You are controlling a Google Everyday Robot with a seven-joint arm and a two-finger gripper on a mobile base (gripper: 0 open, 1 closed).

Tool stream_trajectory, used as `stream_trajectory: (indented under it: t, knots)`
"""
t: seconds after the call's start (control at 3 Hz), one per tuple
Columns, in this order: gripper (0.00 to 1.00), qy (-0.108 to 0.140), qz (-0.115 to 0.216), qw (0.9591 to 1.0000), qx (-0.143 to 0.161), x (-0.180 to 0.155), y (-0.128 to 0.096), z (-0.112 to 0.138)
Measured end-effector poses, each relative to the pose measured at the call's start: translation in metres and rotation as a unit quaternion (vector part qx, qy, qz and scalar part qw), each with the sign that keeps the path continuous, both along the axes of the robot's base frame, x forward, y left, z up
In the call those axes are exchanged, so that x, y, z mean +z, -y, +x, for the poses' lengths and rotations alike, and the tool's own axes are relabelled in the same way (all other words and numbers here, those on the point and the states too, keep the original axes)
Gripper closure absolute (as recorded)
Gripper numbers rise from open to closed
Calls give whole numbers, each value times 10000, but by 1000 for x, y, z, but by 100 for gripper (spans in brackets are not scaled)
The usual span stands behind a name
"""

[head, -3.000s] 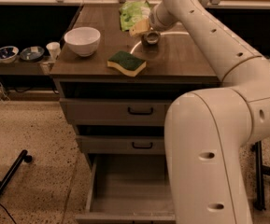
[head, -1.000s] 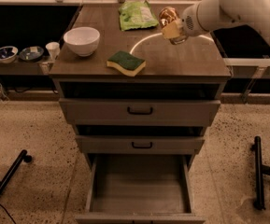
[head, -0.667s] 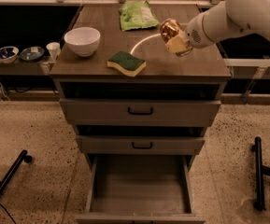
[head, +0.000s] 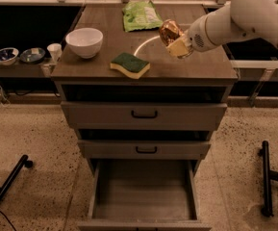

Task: Place orange can into bottom drawer

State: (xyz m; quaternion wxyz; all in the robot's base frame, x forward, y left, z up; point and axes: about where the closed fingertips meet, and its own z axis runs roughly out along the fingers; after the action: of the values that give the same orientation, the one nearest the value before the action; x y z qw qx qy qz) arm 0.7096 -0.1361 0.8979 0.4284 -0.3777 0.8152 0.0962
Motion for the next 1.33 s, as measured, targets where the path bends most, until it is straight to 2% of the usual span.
stream_trajectory:
  t: [0.33,0.67,1.0,1.33]
  knots:
    - [100,5,-113,9975,698,-8,-14,-41]
    - [100,-211,-703,9890,1281,-50,18,-117]
    - [100,-139,-1450,9702,1935,-85,52,-172]
    - [100,-19,-1591,9640,2128,-86,56,-174]
